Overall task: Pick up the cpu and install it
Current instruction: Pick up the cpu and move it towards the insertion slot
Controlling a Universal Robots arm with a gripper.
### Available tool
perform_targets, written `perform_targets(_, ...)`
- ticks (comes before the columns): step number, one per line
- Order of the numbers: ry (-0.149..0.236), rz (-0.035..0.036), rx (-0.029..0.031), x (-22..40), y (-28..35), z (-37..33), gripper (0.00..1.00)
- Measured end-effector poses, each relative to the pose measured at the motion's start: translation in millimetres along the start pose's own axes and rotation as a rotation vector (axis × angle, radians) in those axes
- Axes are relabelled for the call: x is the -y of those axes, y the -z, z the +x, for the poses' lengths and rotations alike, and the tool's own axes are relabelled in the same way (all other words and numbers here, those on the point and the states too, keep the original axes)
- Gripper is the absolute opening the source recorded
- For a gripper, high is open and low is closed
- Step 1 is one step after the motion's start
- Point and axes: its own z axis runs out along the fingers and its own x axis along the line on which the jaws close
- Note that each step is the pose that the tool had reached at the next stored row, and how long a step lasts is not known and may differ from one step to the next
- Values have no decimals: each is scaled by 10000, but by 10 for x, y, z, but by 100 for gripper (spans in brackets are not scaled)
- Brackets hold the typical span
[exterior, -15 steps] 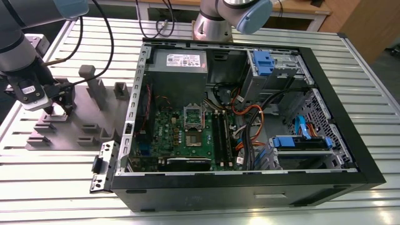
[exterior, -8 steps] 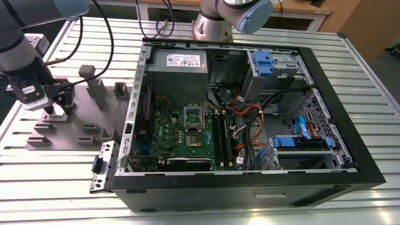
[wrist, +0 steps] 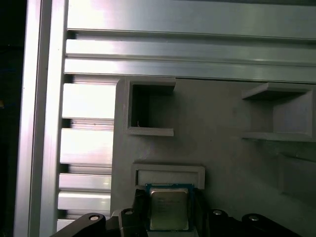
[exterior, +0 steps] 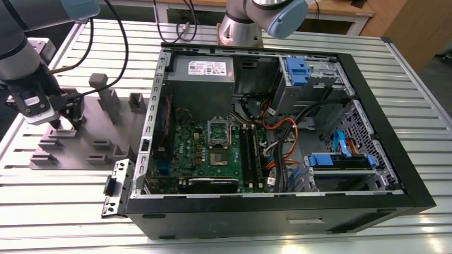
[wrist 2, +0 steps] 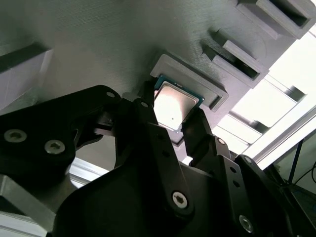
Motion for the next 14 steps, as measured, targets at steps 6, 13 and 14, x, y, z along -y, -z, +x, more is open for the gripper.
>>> perform_targets(6,0,-1,2,-2,39,0,47)
perform_targets(13,0,-1,2,-4,85,-1,47)
perform_targets(14,0,0,0,-4,93,0,47)
